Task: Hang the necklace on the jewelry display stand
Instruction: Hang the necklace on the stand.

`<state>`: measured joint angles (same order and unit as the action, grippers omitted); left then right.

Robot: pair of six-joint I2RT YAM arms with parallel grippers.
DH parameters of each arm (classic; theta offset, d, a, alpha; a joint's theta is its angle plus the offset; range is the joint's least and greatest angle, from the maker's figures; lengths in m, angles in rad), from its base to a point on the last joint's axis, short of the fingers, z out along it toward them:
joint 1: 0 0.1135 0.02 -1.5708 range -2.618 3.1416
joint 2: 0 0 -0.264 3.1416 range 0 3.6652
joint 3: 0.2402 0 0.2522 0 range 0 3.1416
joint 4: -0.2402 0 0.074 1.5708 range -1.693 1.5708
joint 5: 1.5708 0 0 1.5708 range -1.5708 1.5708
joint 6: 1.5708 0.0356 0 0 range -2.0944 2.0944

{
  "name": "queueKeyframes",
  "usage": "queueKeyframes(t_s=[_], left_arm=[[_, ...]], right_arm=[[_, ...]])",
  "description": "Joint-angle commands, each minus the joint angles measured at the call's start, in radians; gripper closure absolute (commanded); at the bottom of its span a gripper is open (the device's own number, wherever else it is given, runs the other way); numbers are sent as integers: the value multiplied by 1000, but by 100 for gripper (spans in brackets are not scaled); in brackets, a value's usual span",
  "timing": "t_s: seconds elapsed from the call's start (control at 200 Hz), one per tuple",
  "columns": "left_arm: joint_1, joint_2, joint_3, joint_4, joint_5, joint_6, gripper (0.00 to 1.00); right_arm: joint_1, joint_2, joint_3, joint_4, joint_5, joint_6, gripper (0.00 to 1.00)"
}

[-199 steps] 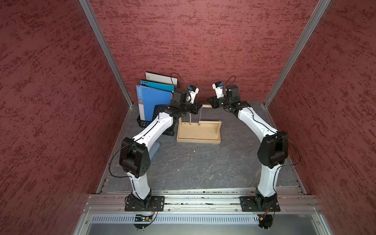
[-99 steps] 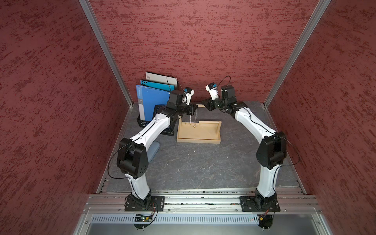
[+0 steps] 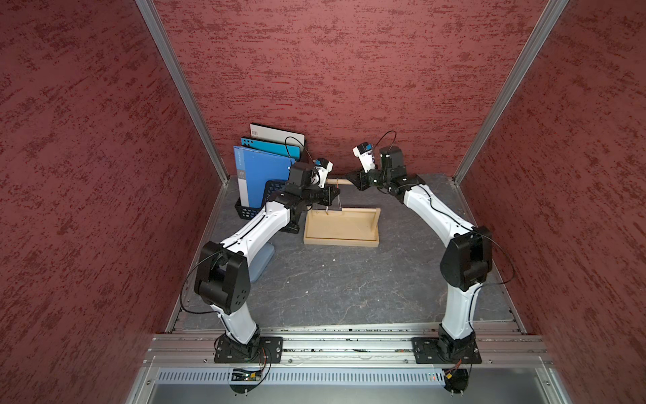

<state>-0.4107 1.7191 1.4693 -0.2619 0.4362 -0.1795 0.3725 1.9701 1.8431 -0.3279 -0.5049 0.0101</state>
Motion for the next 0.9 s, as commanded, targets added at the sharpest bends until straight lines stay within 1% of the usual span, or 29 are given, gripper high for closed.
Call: queueKeyframes(t_s=[0.0,0.14,0.245,0.486,0.897], left_arm=[[-4,1,4,23,7,-3,100],[-5,27,27,21,16,-6,100],[-5,40,38,21,15,-3,98],[-4,61,30,18,4,17,97],[-4,80,37,27,3,21,87]], right_arm=[[6,-20,34,0,-20,-6,80],[6,-27,30,0,-15,-6,79],[5,-34,19,4,-14,-6,79],[7,-56,-11,21,-1,-1,79],[6,-80,-35,39,21,6,77]])
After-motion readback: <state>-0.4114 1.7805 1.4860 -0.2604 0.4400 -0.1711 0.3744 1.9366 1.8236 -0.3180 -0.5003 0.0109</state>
